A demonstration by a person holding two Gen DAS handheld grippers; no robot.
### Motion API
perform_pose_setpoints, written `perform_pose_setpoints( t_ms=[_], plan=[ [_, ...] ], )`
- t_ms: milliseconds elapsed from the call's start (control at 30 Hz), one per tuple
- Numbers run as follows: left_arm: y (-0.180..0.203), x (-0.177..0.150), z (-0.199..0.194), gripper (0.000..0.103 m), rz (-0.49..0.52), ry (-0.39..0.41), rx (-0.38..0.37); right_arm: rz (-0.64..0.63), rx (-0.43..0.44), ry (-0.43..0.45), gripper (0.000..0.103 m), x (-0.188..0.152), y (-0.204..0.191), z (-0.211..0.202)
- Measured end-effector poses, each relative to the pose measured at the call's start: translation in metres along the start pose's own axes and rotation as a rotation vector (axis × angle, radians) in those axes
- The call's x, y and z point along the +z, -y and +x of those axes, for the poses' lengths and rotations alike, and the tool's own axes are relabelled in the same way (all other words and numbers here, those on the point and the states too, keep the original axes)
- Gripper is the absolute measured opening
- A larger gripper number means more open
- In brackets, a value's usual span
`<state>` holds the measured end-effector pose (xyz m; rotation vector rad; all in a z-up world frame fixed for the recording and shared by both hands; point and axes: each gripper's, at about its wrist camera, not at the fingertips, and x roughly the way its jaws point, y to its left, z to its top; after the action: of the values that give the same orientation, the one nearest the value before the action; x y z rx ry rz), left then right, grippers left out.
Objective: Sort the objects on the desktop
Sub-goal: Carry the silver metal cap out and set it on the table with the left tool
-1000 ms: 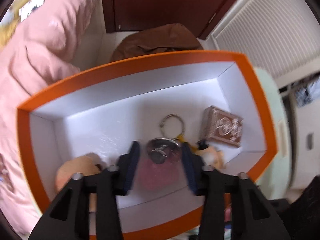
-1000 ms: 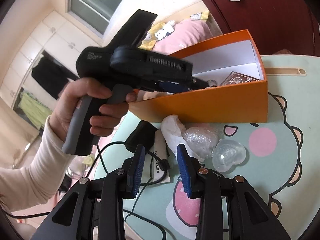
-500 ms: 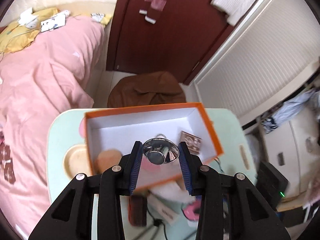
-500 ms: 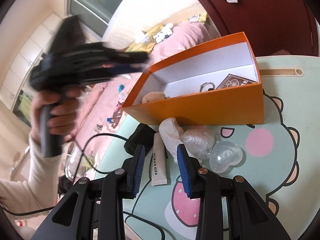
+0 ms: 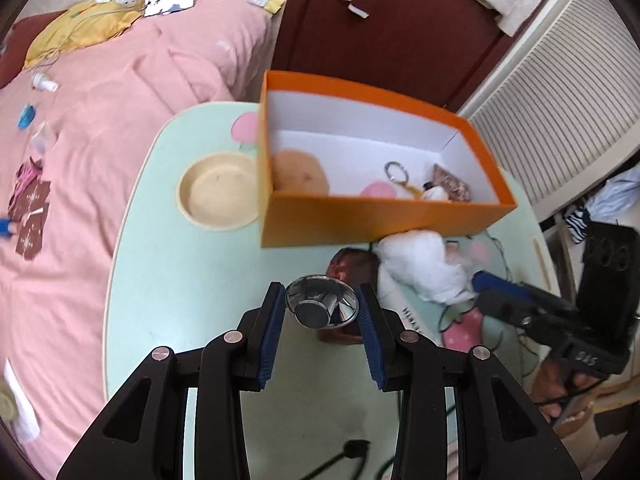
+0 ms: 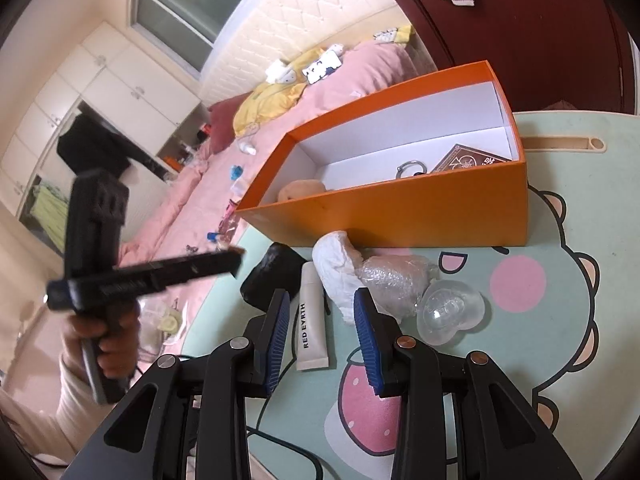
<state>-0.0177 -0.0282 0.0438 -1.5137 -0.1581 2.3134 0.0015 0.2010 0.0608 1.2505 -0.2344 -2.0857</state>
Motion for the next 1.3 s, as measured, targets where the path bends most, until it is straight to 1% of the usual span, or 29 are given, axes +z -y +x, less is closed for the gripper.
perform_pose_setpoints(
  t_ms=[100,200,267,367,467,567,600,733,800,900,933,1000,1067,1100,1133,1167,1200,1233,1300],
  plan=[
    [-0.002,-0.002,0.003,0.038,-0.014,0.021,-0.012,-0.029,-0.036,0.003,0.033,0.000,-0.004,0.002],
    [0.001,-0.002,0.004,0.038,0.000,0.040,-0.014,-0.055,-0.061,0.003,0.033,0.000,-0.007,0.004],
    [0.004,-0.004,0.005,0.039,0.014,0.046,-0.027,-0.059,-0.065,-0.001,0.033,0.000,-0.008,0.006],
    [0.011,-0.006,0.004,0.039,0.043,0.064,-0.021,-0.061,-0.069,-0.003,0.033,0.001,-0.007,0.009],
    [0.015,-0.008,-0.001,0.039,0.057,0.107,-0.015,-0.067,-0.082,0.006,0.033,0.002,-0.006,0.007],
    [0.009,-0.006,-0.012,0.039,0.026,0.151,-0.047,-0.059,-0.087,0.015,0.033,0.002,-0.004,0.003],
    [0.005,-0.005,-0.015,0.039,0.014,0.154,-0.046,-0.053,-0.089,0.016,0.033,0.002,-0.003,0.002],
    [-0.014,-0.002,-0.015,0.039,-0.025,0.145,0.003,-0.040,-0.094,0.010,0.033,0.000,-0.001,0.002],
    [-0.023,-0.004,-0.004,0.039,-0.041,0.103,0.011,-0.041,-0.094,0.007,0.033,-0.001,-0.002,0.002],
    [-0.023,-0.011,0.016,0.039,-0.016,0.059,0.047,-0.049,-0.094,0.004,0.033,0.000,-0.006,0.004],
    [-0.022,-0.013,0.021,0.039,-0.003,0.058,0.053,-0.052,-0.094,0.002,0.033,0.000,-0.007,0.005],
    [-0.018,-0.015,0.021,0.039,0.016,0.083,0.060,-0.056,-0.095,-0.001,0.033,0.001,-0.010,0.006],
    [-0.018,-0.014,0.022,0.039,0.007,0.098,0.041,-0.058,-0.099,-0.004,0.033,0.002,-0.011,0.008],
    [-0.017,-0.014,0.023,0.043,0.002,0.105,0.032,-0.058,-0.100,-0.006,0.033,0.003,-0.011,0.009],
    [-0.018,-0.014,0.022,0.054,-0.007,0.115,0.019,-0.057,-0.102,-0.007,0.033,0.003,-0.012,0.009],
    [-0.019,-0.014,0.022,0.067,-0.017,0.125,0.007,-0.057,-0.104,-0.008,0.033,0.003,-0.012,0.010],
    [-0.021,-0.016,0.020,0.072,-0.034,0.144,-0.002,-0.058,-0.107,-0.008,0.033,0.003,-0.012,0.010],
    [-0.023,-0.017,0.019,0.074,-0.051,0.163,-0.011,-0.060,-0.111,-0.008,0.033,0.004,-0.013,0.010],
    [-0.027,-0.020,0.016,0.074,-0.080,0.204,-0.015,-0.060,-0.116,-0.009,0.033,0.004,-0.014,0.010]
  ],
)
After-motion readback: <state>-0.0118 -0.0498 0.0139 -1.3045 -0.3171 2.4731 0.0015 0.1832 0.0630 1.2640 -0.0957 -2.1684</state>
